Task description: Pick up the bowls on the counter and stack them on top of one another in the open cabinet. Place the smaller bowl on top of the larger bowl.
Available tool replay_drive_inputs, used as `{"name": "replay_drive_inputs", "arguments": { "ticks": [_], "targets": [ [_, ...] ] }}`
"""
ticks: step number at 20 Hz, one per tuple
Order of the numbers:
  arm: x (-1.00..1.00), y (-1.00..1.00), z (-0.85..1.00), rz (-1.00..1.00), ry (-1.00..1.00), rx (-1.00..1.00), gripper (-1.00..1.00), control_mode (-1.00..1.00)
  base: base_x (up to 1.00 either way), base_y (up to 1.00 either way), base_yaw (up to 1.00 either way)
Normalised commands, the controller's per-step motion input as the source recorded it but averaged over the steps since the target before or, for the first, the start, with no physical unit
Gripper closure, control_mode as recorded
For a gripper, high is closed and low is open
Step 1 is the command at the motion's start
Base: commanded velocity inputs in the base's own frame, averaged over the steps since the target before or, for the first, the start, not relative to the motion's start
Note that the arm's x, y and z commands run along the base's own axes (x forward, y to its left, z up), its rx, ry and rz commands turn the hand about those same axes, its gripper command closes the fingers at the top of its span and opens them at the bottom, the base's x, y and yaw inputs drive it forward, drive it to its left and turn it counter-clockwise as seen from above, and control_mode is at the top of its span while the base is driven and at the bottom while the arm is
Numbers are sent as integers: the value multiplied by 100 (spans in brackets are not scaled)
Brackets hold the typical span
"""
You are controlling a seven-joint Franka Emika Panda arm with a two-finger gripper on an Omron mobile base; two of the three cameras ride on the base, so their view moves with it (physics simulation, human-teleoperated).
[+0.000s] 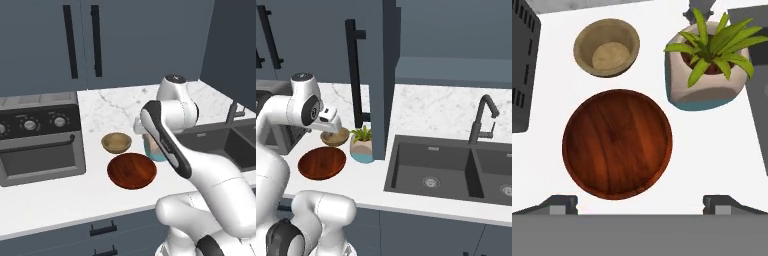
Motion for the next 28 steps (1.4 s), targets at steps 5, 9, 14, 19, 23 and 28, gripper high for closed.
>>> {"name": "replay_drive_inputs", "arguments": {
  "ticks": [5, 9, 14, 19, 23, 28],
  "targets": [
    [100, 0, -62, -26, 13, 0, -100, -100, 0, 0, 0],
    [94, 5, -42, -17, 8, 0, -100, -100, 0, 0, 0],
    [94, 22, -43, -4, 3, 0, -100, -100, 0, 0, 0],
    [68, 2, -68, 0, 8, 0, -100, -100, 0, 0, 0],
    [47, 0, -62, 0, 0, 0, -100, -100, 0, 0, 0],
    [11, 1, -73, 0, 0, 2, -100, -100, 0, 0, 0]
  ]
}}
